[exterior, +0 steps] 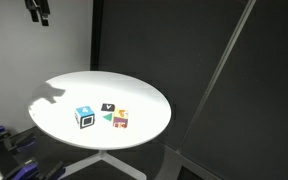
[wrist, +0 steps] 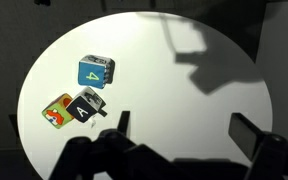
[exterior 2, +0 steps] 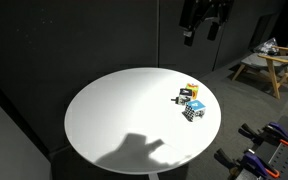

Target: Move the plush block to the left

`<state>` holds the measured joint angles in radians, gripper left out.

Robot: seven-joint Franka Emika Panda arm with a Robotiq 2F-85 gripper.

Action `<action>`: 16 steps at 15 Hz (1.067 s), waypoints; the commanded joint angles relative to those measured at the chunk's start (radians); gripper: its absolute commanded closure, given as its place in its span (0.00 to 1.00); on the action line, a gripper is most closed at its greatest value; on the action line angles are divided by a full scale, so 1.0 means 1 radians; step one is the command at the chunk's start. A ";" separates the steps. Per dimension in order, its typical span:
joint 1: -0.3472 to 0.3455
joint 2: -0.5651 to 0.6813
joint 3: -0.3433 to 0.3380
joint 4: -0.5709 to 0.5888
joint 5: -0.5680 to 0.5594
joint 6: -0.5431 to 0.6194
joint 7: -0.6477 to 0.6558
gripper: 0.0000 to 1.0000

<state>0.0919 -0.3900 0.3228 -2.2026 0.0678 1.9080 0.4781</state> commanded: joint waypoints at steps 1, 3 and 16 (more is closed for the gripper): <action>0.012 0.011 -0.023 0.016 0.000 -0.010 0.006 0.00; 0.007 0.020 -0.035 0.029 0.005 -0.015 0.005 0.00; -0.040 0.147 -0.167 0.191 0.078 -0.055 0.040 0.00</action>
<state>0.0699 -0.2937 0.1730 -2.0821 0.1218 1.8816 0.4803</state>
